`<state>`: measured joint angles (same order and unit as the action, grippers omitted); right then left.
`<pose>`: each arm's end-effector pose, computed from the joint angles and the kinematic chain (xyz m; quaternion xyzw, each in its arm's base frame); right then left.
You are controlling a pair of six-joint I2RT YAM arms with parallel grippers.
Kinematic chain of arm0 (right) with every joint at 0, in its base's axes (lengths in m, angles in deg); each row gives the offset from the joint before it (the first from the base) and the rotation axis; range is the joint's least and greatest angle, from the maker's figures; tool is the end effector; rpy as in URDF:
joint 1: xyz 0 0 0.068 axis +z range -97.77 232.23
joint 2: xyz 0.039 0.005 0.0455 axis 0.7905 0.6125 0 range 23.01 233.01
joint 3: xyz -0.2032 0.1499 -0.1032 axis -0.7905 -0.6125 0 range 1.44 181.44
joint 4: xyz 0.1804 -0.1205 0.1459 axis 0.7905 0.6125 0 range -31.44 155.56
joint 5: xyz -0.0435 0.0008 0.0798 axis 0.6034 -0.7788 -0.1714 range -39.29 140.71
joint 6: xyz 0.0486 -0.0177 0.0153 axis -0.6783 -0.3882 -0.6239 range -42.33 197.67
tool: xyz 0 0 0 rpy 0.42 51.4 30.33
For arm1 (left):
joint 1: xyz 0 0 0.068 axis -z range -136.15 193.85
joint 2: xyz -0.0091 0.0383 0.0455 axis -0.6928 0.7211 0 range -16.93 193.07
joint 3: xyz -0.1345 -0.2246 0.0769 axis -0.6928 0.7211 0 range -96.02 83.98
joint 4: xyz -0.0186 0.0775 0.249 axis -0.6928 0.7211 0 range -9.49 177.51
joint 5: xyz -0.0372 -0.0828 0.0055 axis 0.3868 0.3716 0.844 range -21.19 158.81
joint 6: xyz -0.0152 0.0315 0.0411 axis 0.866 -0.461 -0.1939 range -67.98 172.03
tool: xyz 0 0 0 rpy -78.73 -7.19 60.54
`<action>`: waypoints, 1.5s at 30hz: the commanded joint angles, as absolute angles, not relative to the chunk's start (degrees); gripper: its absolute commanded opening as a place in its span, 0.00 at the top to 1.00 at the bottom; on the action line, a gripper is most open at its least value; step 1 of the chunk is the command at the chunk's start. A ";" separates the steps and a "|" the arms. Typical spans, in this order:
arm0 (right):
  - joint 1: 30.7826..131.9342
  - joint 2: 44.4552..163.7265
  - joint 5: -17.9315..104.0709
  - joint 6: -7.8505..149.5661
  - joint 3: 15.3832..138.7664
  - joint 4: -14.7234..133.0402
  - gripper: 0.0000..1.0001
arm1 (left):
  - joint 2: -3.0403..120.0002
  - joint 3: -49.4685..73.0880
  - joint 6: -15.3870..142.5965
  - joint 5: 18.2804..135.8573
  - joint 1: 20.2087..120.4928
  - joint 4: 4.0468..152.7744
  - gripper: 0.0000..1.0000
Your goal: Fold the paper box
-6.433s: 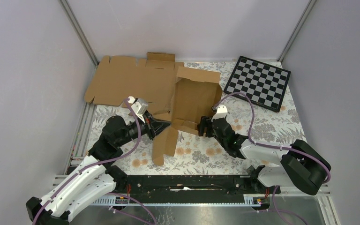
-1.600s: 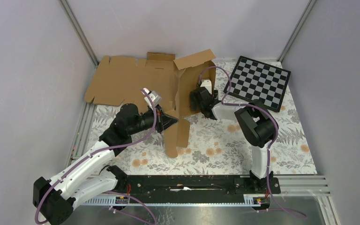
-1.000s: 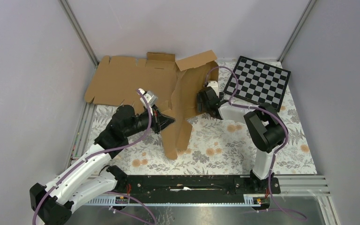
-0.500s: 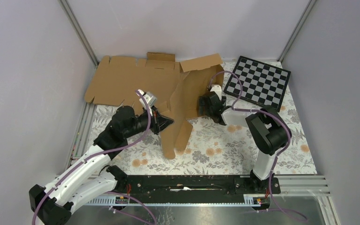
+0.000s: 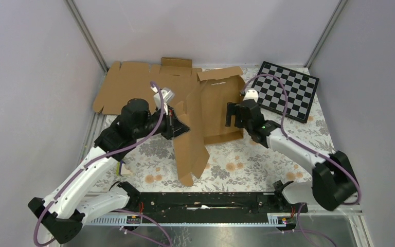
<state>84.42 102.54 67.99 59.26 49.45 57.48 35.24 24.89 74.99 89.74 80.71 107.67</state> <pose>0.2640 0.1536 0.2415 -0.0289 0.8608 0.0920 0.4996 0.1481 -0.1270 0.3740 0.2007 0.7882 -0.4096 0.4131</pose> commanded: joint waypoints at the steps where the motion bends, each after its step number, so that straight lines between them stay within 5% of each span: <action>1: 84.12 94.78 69.24 59.57 48.62 66.71 0.00 | 40.81 17.00 78.20 99.46 80.43 117.24 1.00; 10: 84.04 86.65 66.39 55.36 51.69 79.92 0.00 | 50.47 11.98 77.04 111.25 72.29 128.70 1.00; 17: 84.05 82.32 65.30 54.87 50.78 82.44 0.00 | 64.91 3.58 68.86 97.52 70.22 137.10 0.95; 22: 84.05 83.51 68.95 54.32 52.23 85.96 0.00 | 70.47 -5.16 69.13 95.82 70.21 134.77 0.50; 23: 84.05 83.20 70.03 53.97 51.99 86.10 0.00 | 69.77 -5.65 70.00 95.36 70.22 132.75 0.35; 25: 84.05 82.19 71.99 53.12 51.38 86.01 0.00 | 66.95 -4.88 71.75 93.24 70.22 128.70 0.23; 33: 83.83 83.03 72.11 51.63 49.84 85.62 0.00 | 49.66 9.25 77.19 78.63 68.77 117.34 0.02; 39: 81.07 83.81 66.95 52.17 50.41 86.18 0.00 | 39.41 20.82 83.51 75.71 66.57 116.57 0.01; 45: 79.78 83.40 56.85 49.66 49.03 87.47 0.00 | 34.95 33.26 92.99 84.77 66.08 111.44 0.01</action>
<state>80.26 83.65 63.73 51.43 49.43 86.22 37.09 26.27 85.21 79.62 66.31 117.75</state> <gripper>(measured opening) 0.993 0.986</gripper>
